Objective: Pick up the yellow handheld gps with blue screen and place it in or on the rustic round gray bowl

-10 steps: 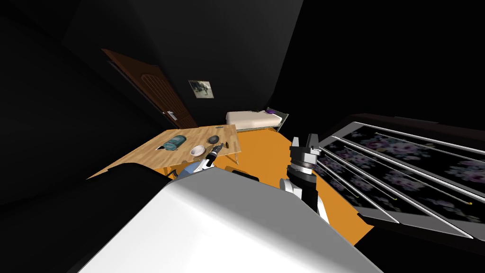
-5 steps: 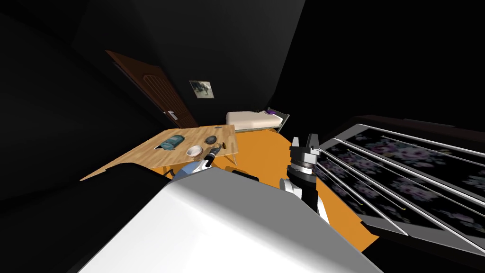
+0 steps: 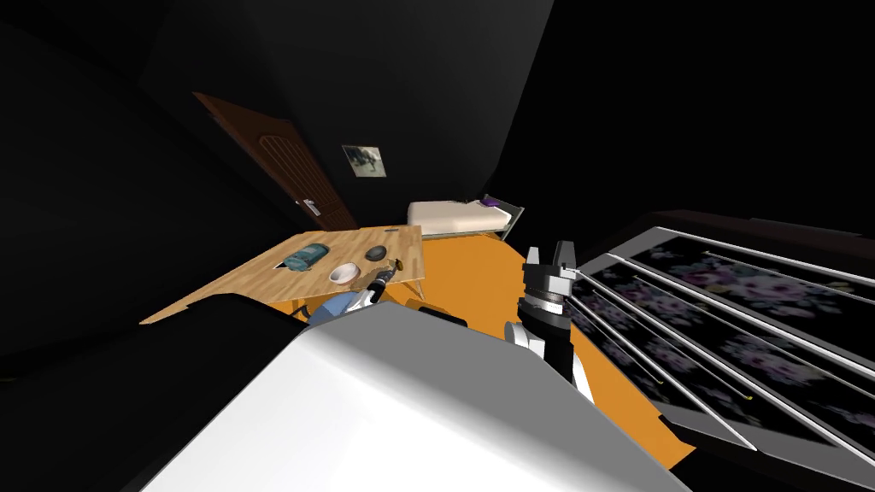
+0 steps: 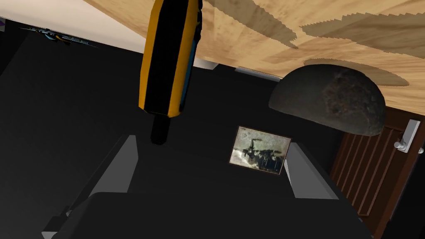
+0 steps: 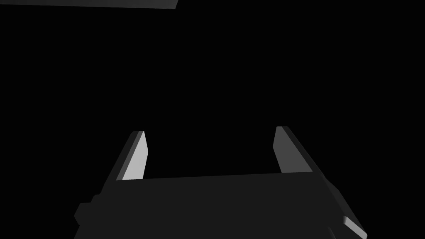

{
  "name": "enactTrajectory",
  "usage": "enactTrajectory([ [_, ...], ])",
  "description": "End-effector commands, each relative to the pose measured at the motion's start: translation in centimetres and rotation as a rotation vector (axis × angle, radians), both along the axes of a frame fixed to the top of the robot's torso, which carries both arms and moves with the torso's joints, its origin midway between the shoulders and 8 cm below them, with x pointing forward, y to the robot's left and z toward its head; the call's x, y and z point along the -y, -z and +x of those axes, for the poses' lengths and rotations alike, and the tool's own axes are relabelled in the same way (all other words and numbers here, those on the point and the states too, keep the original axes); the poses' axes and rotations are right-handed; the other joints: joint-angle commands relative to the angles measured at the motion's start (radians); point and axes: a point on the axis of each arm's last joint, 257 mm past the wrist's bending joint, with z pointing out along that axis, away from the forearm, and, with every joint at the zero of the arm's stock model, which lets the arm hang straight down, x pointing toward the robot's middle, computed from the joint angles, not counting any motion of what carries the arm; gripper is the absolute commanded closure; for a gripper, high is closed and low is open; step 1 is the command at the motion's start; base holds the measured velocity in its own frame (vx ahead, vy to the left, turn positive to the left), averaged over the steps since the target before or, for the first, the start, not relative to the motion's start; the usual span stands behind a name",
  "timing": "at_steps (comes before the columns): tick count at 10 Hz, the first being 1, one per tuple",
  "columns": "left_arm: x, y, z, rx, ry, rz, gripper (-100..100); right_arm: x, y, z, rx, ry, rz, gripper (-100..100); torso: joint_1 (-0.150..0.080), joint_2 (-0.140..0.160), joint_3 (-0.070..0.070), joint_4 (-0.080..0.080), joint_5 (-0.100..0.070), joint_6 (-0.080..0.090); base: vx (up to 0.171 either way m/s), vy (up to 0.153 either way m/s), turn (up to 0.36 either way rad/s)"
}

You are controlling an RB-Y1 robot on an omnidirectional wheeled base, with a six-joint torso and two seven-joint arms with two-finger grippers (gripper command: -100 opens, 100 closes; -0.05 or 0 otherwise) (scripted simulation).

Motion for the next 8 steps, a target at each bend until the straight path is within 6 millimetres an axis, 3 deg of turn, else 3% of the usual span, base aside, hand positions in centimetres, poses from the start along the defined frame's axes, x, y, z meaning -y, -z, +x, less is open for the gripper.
enactTrajectory([
  [1,-0.8,1.0,-0.6,-0.037,-0.007,0.032,-100,0.0,0.0,0.0,0.0,0.0,0.0,0,0.0,0.0,0.0,0.0,0.0,0.0,0.126,-0.121,0.049],
  [5,-2.5,3.0,-2.0,-0.111,-0.015,0.096,-100,0.0,0.0,0.0,0.0,0.0,0.0,0,0.001,-0.002,-0.001,0.0,0.0,0.0,0.127,-0.095,0.037],
  [8,-2.8,3.1,-2.2,-0.12,-0.016,0.106,-100,0.0,0.0,0.0,0.0,0.0,0.0,0,0.003,-0.003,-0.002,-0.001,0.0,0.0,0.106,-0.044,0.022],
])
